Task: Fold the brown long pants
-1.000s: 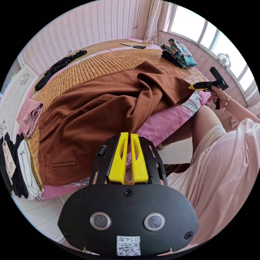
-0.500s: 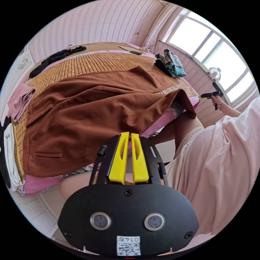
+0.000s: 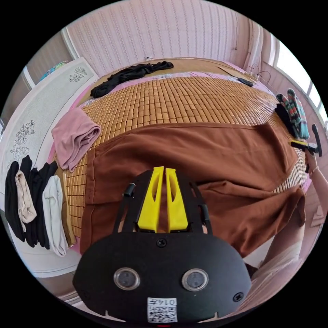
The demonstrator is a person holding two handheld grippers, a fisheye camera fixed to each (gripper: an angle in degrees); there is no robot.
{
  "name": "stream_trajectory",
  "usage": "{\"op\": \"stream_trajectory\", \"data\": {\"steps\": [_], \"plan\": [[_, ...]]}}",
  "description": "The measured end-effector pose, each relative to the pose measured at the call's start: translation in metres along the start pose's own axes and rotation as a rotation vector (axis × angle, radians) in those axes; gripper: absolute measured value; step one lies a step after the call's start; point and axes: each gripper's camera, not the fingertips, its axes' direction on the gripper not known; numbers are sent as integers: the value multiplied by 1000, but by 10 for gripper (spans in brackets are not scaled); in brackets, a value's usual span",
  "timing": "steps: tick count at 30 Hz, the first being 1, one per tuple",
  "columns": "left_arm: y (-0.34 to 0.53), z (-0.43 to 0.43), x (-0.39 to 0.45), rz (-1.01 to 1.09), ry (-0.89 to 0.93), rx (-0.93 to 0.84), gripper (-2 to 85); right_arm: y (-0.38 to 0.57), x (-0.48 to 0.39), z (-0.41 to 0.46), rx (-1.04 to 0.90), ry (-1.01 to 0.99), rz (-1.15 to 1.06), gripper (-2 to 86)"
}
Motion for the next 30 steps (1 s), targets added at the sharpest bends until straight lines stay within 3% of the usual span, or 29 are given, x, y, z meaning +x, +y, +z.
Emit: {"op": "stream_trajectory", "data": {"steps": [3, 8, 17, 20, 23, 26, 30], "plan": [[-17, 41, -1, -106, -28, -114, -7, -14, -13, 20, 46, 61, -44, -3], [-41, 58, -1, -73, -36, -113, -8, -41, -11, 43, 39, 227, -85, -4], [-70, 67, -10, -46, -56, -96, -9, -73, 11, 66, 58, 104, 94, -6], [-61, 55, -16, -16, -33, -118, -7, -66, 4, 58, -27, 90, 86, -5], [-26, 8, -18, 64, 70, 18, -2, -15, -8, 24, 64, 27, 30, -1], [34, -40, 1, 210, 254, 54, 21, 69, -3, -6, 76, 25, 138, 28], [116, -72, 45, 372, 443, -57, 64, 190, 8, -23, 12, -60, 359, 175]]}}
